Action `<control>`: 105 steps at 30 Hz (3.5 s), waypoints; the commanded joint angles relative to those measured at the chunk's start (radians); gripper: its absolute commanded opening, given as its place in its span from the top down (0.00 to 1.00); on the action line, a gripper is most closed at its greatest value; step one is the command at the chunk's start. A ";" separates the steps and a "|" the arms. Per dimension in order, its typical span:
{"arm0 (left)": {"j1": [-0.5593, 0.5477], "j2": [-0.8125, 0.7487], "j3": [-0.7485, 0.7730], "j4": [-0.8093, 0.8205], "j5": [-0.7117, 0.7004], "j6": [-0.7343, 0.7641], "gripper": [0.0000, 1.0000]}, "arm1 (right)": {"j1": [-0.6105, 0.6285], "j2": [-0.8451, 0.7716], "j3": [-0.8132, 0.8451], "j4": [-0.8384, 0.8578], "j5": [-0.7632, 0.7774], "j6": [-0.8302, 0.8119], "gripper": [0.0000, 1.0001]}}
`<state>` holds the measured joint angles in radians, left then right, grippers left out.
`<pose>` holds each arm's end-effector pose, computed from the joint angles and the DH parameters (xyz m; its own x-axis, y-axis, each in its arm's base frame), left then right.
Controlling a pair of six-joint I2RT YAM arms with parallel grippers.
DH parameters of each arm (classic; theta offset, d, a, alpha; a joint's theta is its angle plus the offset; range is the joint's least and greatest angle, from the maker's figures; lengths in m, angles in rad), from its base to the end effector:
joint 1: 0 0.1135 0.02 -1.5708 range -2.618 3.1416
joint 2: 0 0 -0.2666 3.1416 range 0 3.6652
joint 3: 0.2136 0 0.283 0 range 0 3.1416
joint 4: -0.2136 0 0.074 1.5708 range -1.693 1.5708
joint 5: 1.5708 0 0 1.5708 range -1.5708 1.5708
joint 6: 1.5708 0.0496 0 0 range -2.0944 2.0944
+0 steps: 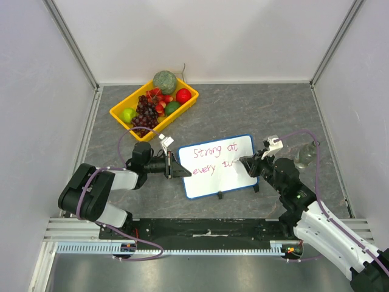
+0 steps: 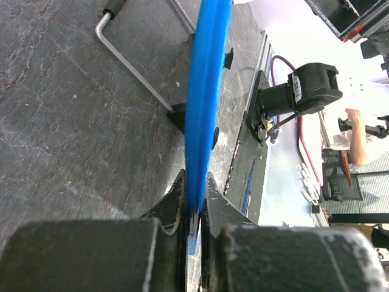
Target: Write a sentence on the whiteboard
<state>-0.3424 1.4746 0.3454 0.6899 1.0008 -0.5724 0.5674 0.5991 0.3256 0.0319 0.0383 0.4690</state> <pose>0.2290 -0.1260 0.1116 -0.8237 -0.0167 -0.5668 0.5386 0.2896 -0.7912 0.1716 0.1071 0.2173 -0.4085 0.2752 -0.8703 -0.3599 0.8276 0.4307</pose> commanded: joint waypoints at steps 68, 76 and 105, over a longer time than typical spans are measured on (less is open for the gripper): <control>0.016 0.016 -0.023 -0.041 -0.094 0.043 0.98 | -0.001 -0.010 0.007 -0.076 0.052 -0.018 1.00; 0.016 0.016 -0.022 -0.041 -0.094 0.042 0.98 | -0.001 -0.030 0.009 -0.116 0.026 -0.021 1.00; 0.016 0.013 -0.023 -0.041 -0.091 0.042 0.98 | -0.001 -0.019 0.050 -0.058 0.106 -0.012 1.00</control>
<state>-0.3424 1.4750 0.3428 0.6933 1.0031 -0.5724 0.5678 0.5709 0.3412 -0.0578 0.0761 0.4644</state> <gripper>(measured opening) 0.079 0.173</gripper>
